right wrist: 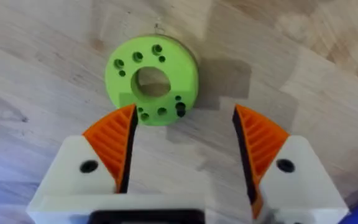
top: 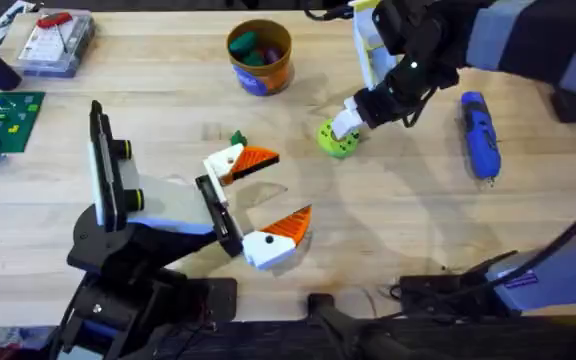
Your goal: Pick up the gripper from the table and insert it into the empty holder that is missing its gripper. Then pick up a screw, insert it into the mounting hole, and use the screwdriver to tighten it. Finally, clean up the table by picking up the vegetable and placing it into the bucket.
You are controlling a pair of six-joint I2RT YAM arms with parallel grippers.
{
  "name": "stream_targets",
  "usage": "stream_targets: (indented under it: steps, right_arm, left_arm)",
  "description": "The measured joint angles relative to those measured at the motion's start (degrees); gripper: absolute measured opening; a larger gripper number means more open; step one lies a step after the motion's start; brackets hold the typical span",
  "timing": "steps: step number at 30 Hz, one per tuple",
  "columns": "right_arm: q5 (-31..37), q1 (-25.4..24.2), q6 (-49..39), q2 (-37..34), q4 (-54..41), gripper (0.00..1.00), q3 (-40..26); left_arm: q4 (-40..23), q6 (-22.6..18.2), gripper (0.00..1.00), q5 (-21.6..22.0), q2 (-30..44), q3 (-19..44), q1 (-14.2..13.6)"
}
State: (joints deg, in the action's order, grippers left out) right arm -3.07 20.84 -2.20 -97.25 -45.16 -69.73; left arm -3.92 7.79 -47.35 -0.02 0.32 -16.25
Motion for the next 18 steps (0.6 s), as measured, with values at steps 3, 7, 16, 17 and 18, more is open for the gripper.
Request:
stream_targets:
  steps: [3, 7, 16, 17, 18]
  right_arm:
    - [0.28, -0.02, 0.0, -0.3, -0.26, 0.818, -0.02]
    - [0.42, -0.02, 0.01, -1.7, -0.56, 0.786, -0.02]
    - [0.43, -0.02, 0.01, -2.51, -0.33, 0.626, -0.02]
    - [0.43, -0.02, 0.01, -2.51, -0.31, 0.599, -0.02]
    - [0.43, -0.02, 0.01, -2.51, -0.31, 0.575, -0.02]
  left_arm:
    - [0.0, -0.01, 0.986, 0.0, 0.01, 0.0, 0.0]
    - [0.0, 0.0, 0.986, 0.03, 0.01, 0.0, 0.0]
    - [0.0, -0.01, 0.986, 0.04, 0.01, 0.0, 0.0]
    - [0.0, 0.0, 0.986, 0.04, 0.01, 0.0, 0.0]
    - [0.0, 0.0, 0.986, 0.04, 0.01, 0.0, 0.0]
